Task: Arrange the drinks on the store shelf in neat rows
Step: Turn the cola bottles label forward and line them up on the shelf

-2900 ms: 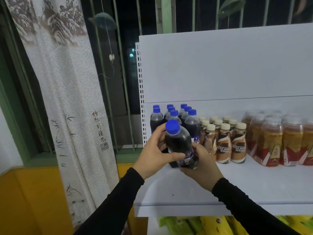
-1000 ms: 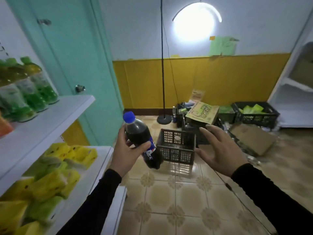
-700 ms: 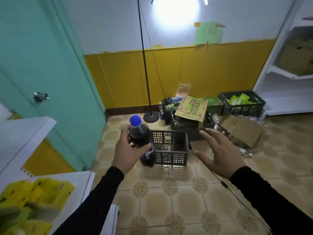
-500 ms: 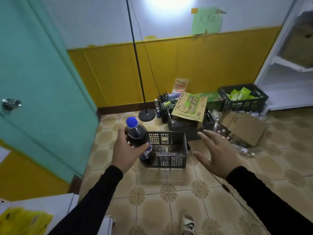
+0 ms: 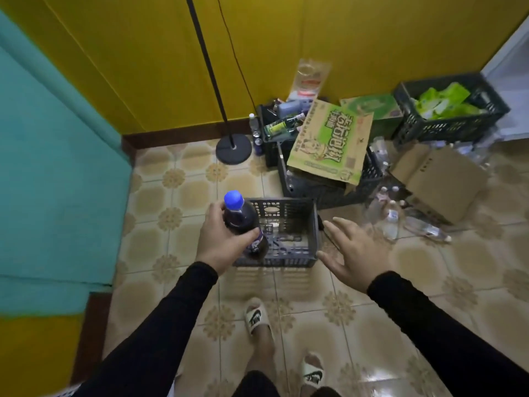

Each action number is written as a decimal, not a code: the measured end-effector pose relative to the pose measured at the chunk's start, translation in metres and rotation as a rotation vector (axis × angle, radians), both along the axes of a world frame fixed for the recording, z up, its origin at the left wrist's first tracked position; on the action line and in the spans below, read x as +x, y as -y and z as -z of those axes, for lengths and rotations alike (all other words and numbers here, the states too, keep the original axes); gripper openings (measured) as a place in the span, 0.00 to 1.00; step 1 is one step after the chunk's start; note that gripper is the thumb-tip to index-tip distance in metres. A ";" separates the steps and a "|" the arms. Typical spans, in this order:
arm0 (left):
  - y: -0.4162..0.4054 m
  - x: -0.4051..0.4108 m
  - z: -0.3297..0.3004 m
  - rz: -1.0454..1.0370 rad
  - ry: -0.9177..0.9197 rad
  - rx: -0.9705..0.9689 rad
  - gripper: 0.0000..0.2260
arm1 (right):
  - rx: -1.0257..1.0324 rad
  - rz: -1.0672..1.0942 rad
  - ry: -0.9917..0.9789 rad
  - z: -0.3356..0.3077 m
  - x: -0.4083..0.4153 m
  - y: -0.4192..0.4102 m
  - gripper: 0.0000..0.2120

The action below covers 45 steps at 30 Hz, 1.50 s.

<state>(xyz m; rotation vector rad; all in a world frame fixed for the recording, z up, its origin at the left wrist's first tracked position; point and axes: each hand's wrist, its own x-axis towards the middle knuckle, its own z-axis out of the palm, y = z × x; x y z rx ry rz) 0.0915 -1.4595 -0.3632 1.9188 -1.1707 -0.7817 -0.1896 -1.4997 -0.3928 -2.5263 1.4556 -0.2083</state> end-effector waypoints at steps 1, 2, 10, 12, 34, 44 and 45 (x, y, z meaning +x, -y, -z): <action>0.019 0.006 0.021 0.016 -0.005 0.024 0.32 | 0.028 0.010 -0.004 0.020 0.006 0.012 0.30; 0.037 0.011 0.039 0.033 -0.009 0.041 0.34 | 0.061 0.024 -0.006 0.040 0.012 0.024 0.30; 0.147 0.042 0.232 0.100 -0.033 0.157 0.48 | 0.273 0.077 -0.017 0.251 0.040 0.102 0.33; 0.167 0.047 0.299 0.063 -0.049 0.146 0.47 | 0.295 0.081 -0.019 0.314 0.043 0.117 0.32; 0.230 -0.009 0.758 -0.615 -0.712 0.636 0.60 | 0.161 0.002 -0.245 0.561 0.042 0.133 0.36; 0.222 -0.001 0.741 -0.176 -0.373 0.847 0.35 | 0.179 0.005 -0.292 0.562 0.044 0.133 0.35; 0.220 0.002 0.739 -0.142 -0.346 0.854 0.34 | 0.179 0.007 -0.291 0.562 0.044 0.133 0.35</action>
